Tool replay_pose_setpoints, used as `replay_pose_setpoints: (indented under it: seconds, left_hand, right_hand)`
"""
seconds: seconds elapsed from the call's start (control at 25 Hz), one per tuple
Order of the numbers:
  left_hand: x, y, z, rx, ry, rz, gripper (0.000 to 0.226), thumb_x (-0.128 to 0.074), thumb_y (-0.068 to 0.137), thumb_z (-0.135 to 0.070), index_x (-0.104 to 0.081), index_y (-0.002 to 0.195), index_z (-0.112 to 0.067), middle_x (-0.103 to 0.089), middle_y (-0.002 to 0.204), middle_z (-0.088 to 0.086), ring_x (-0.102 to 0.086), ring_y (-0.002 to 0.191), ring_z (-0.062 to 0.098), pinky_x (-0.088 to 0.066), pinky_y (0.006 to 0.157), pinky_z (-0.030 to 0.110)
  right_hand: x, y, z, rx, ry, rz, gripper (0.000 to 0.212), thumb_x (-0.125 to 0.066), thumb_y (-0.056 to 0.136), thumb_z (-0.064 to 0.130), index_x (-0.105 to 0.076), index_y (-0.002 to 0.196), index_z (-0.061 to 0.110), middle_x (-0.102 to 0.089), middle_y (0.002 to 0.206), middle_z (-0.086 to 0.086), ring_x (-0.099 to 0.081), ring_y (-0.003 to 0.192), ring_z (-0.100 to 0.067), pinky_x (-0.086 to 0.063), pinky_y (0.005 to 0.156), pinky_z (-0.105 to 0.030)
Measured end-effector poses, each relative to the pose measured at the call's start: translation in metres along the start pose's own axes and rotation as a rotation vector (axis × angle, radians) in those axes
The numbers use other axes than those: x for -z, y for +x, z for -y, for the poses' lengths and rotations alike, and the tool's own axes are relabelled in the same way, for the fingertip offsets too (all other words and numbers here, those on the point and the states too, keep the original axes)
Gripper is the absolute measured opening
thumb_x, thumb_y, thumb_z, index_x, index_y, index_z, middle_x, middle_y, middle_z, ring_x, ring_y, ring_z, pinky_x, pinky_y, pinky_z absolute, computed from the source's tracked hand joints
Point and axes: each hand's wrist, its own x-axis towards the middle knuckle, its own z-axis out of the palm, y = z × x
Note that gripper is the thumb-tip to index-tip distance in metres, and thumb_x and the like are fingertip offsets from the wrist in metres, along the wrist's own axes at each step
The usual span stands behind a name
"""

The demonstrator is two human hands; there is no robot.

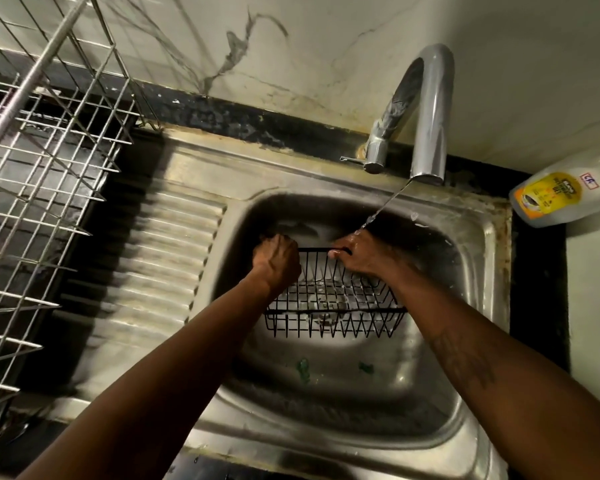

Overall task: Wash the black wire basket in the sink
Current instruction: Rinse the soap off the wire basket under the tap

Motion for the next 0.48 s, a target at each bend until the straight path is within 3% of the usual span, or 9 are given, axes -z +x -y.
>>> replay_pose_setpoints:
  seconds: [0.12,0.2,0.32,0.4,0.48]
  left_hand:
    - [-0.001,0.010,-0.003,-0.192,-0.119,0.063,0.023,-0.058,0.090,-0.022,-0.064,0.110,-0.012,-0.065,0.109,0.010,-0.065,0.089,0.026,-0.054,0.074,0.032]
    - [0.000,0.018,-0.007,-0.317,-0.177,0.069,0.025,-0.056,0.091,-0.018,-0.063,0.115,-0.014,-0.066,0.109,0.012,-0.063,0.084,0.025,-0.054,0.071,0.032]
    - [-0.002,0.032,-0.010,-0.340,-0.137,0.048,0.026,-0.054,0.094,-0.013,-0.063,0.119,-0.010,-0.064,0.116,0.017,-0.064,0.099,0.032,-0.051,0.078,0.032]
    - [-0.001,0.038,-0.004,-0.377,-0.095,0.091,0.028,-0.048,0.099,-0.009,-0.060,0.122,0.001,-0.060,0.123,0.024,-0.059,0.110,0.037,-0.040,0.074,0.021]
    - [0.000,0.040,0.003,-0.376,-0.169,0.116,0.027,-0.049,0.099,-0.006,-0.060,0.122,0.004,-0.062,0.118,0.026,-0.059,0.108,0.040,-0.037,0.067,0.016]
  right_hand:
    - [0.004,0.009,0.014,0.070,0.045,0.001,0.024,-0.062,0.099,0.032,-0.071,0.120,0.024,-0.064,0.117,0.001,-0.058,0.109,-0.017,-0.047,0.098,-0.036]
    - [0.005,0.016,0.020,0.059,0.141,-0.004,0.021,-0.064,0.097,0.023,-0.072,0.117,0.025,-0.064,0.114,0.003,-0.055,0.098,-0.009,-0.049,0.097,-0.035]
    - [-0.001,0.023,0.027,0.054,0.307,-0.089,0.019,-0.071,0.091,0.022,-0.074,0.103,0.037,-0.072,0.106,0.004,-0.065,0.092,-0.009,-0.055,0.092,-0.034]
    - [0.003,0.022,0.028,0.036,0.504,-0.140,0.029,-0.079,0.085,0.018,-0.074,0.111,0.028,-0.073,0.111,0.005,-0.066,0.102,-0.007,-0.053,0.092,-0.026]
    - [0.008,0.017,0.027,0.050,0.686,-0.125,0.037,-0.077,0.085,0.006,-0.071,0.119,0.021,-0.072,0.116,0.004,-0.066,0.108,-0.006,-0.053,0.093,-0.023]
